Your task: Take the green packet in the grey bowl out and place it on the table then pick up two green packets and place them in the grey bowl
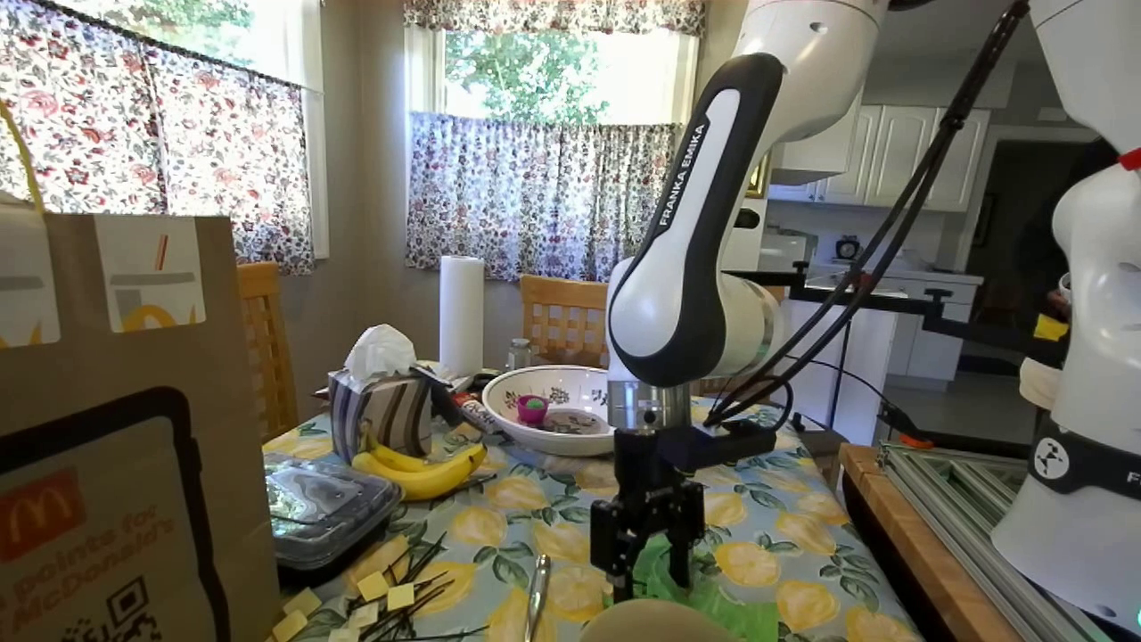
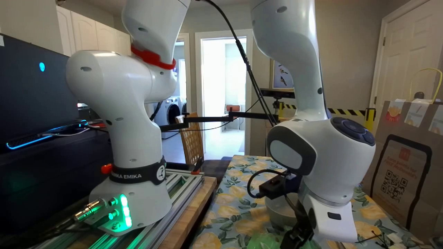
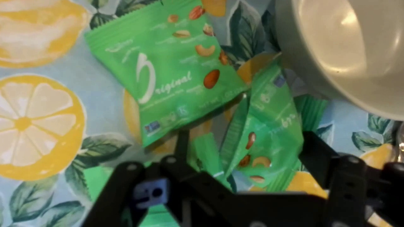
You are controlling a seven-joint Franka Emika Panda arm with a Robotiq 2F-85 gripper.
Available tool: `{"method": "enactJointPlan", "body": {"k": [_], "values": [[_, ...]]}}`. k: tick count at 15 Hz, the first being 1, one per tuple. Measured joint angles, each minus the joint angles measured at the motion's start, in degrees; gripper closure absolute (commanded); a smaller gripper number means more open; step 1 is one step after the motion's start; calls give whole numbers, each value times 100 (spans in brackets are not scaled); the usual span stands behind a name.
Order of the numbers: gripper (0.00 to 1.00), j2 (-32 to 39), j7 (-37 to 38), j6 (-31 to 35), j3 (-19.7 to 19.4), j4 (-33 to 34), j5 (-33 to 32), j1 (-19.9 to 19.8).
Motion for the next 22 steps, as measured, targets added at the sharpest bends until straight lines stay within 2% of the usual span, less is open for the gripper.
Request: {"method": "enactJointPlan", "body": {"k": [5,7,9,12,16,22], "values": [[80,119,1,2,-40,200,-62,100],[83,111,1,2,-40,205,-73,116],[94,80,1,2,-40,190,-121,141],[93,-105,2,2,-44,37,-281,241],[94,-683,232,4,-242,-481,-847,573],[94,-1653,1559,2,-1017,-1292,-2600,1415]]}}
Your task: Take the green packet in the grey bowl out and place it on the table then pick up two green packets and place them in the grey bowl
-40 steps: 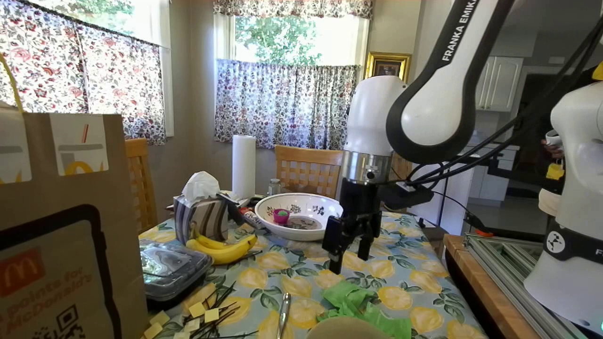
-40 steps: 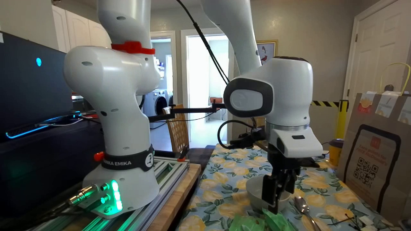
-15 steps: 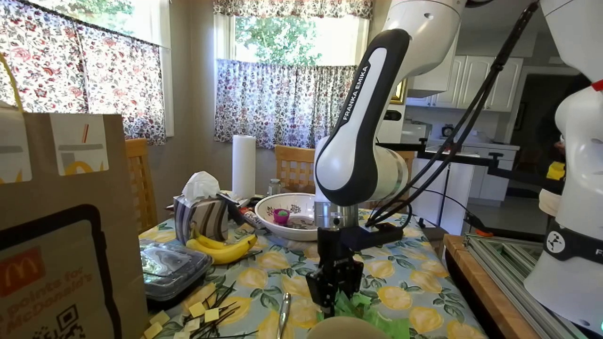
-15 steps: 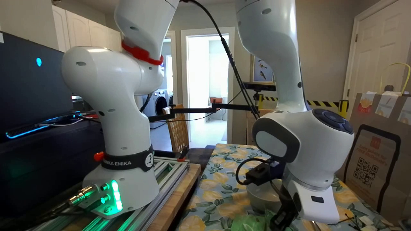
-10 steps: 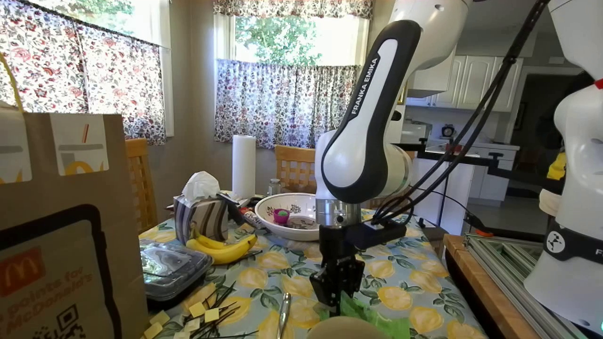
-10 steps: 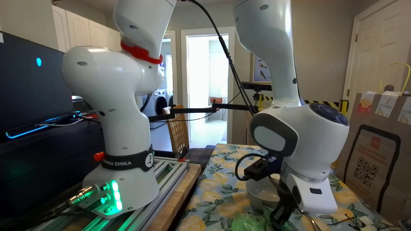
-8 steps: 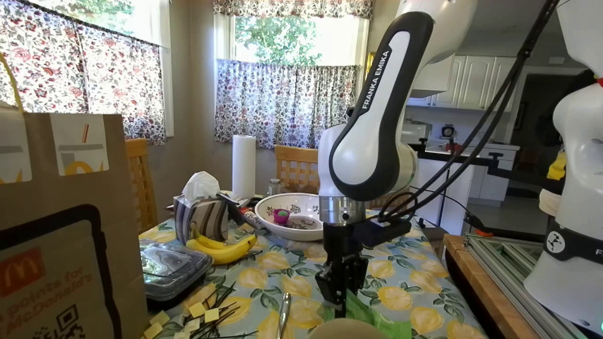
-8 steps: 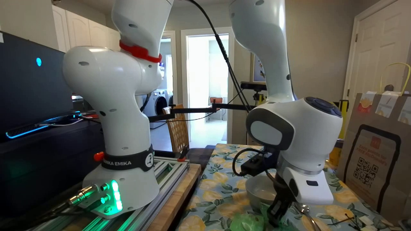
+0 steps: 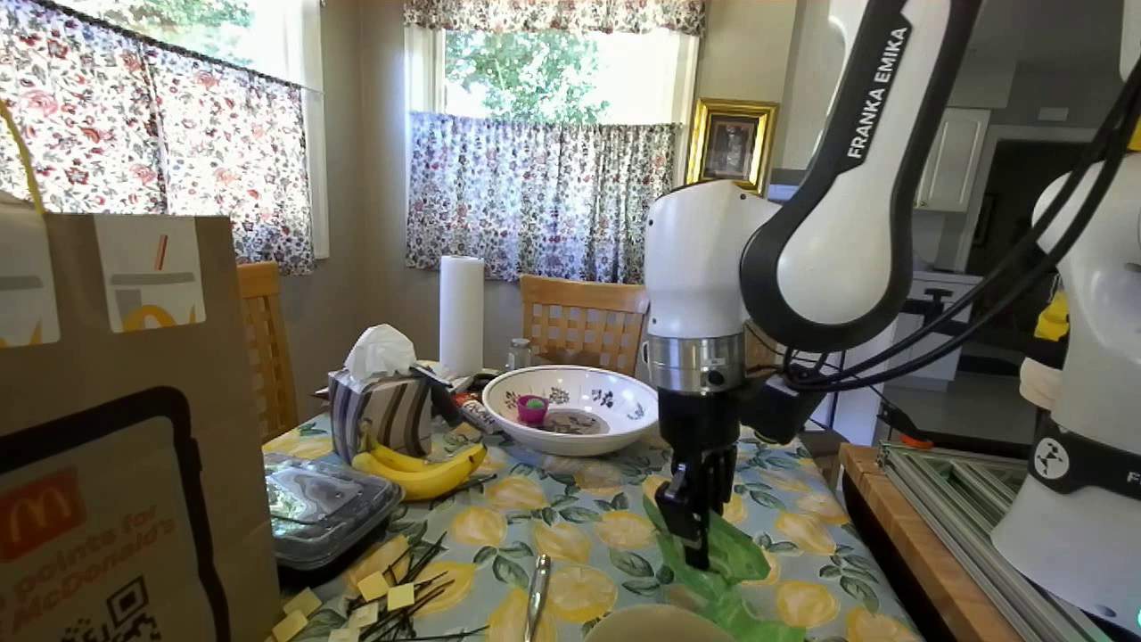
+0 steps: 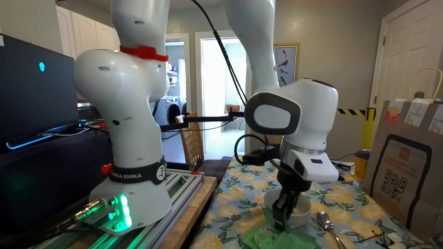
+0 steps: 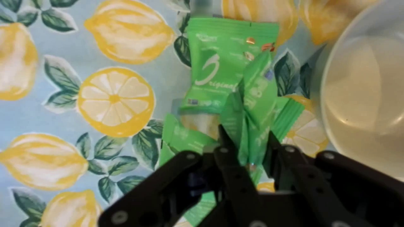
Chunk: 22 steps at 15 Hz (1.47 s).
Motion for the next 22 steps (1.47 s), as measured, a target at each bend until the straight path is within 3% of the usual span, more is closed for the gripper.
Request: {"method": "enactJointPlan", "body": {"k": [4,7,12,22], "values": [[94,-427,585,-6,-173,-171,-1049,218],[94,-625,732,-10,-167,-171,-1448,219],[94,-827,732,-20,20,-171,-1550,218],[94,-1000,730,-112,911,-125,-1502,278]]}}
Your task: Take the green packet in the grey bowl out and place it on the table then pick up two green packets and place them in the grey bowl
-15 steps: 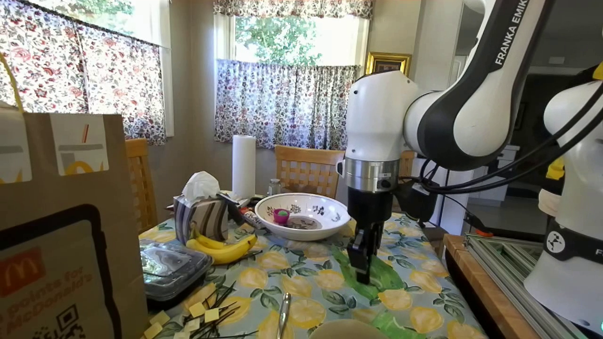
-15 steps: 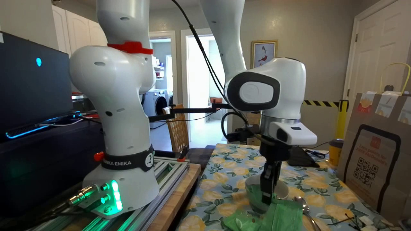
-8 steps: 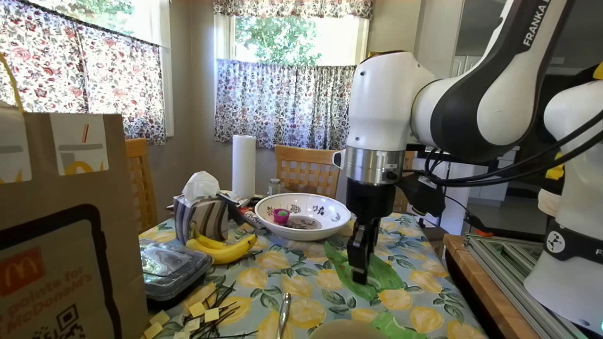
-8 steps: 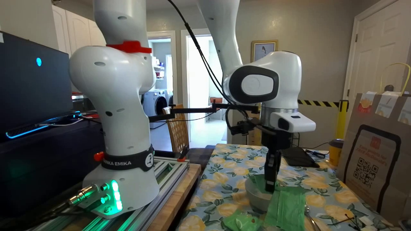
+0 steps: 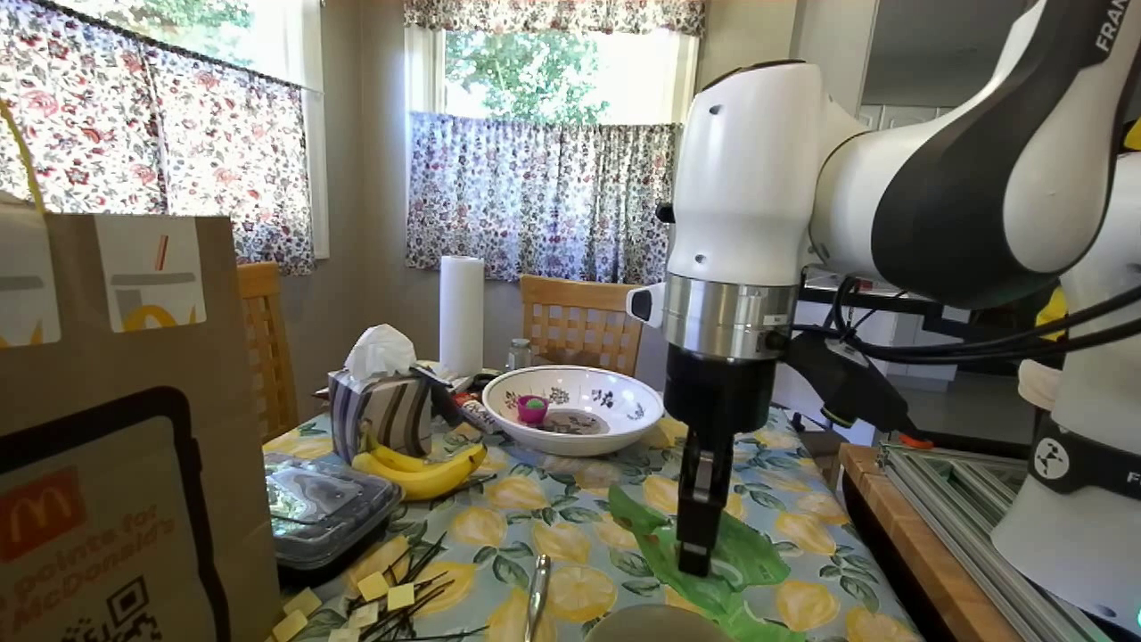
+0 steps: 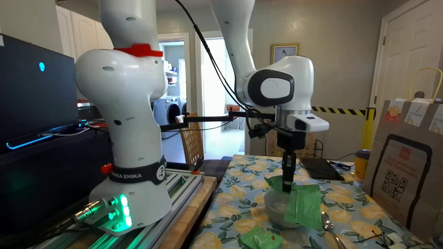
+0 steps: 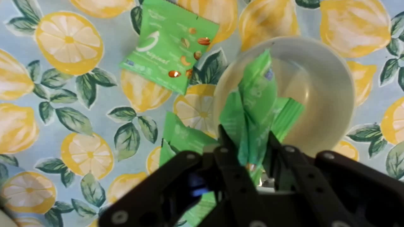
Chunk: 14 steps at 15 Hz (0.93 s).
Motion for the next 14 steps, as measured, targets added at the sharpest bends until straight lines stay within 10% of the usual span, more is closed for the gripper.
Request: {"method": "enactJointPlan", "body": {"k": [14], "values": [[94,267,-99,-440,444,563,13,265]]}}
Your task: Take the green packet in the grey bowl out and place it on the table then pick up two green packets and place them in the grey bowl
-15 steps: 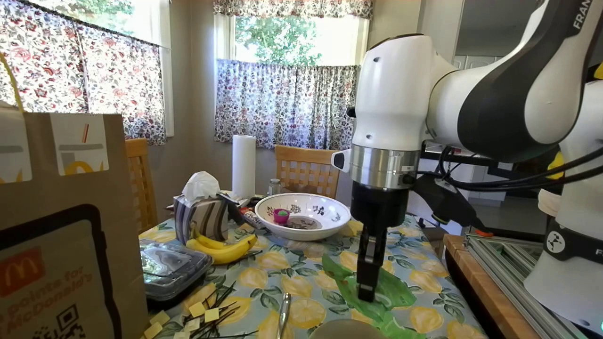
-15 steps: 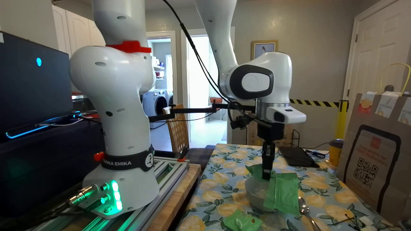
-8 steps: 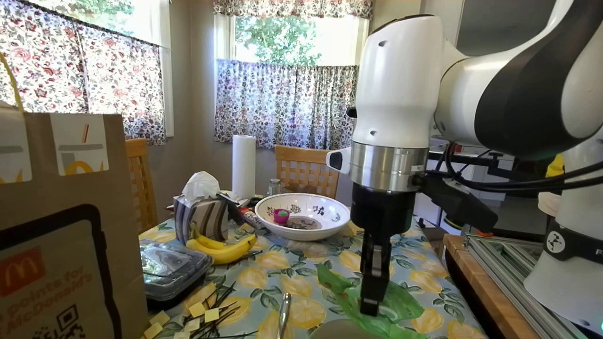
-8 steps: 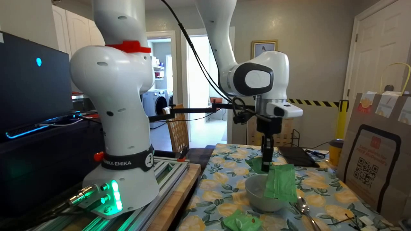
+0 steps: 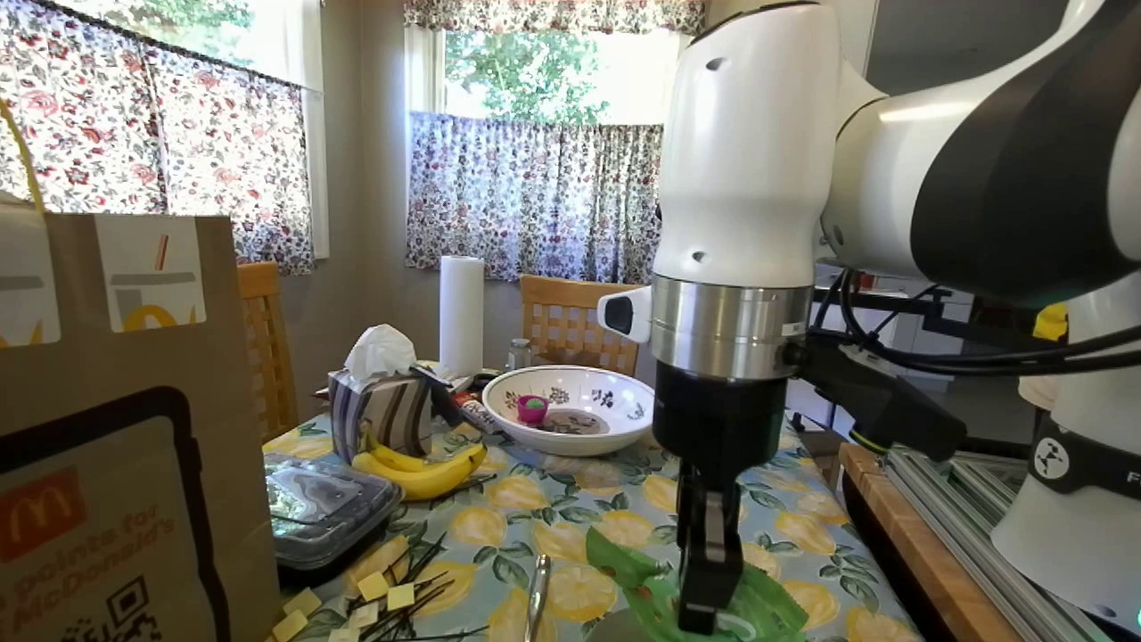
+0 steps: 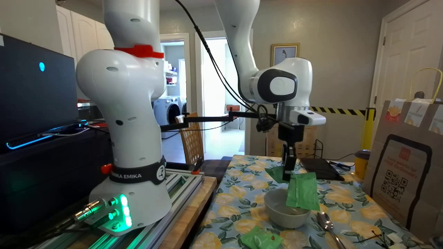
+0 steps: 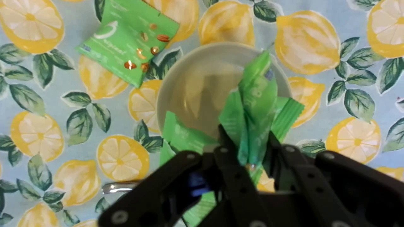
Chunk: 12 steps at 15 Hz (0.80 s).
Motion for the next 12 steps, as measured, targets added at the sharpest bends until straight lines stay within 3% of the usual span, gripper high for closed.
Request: {"method": "enactJointPlan", "body": {"k": [12], "values": [[94,701,-630,3,71,282,335,6]]}}
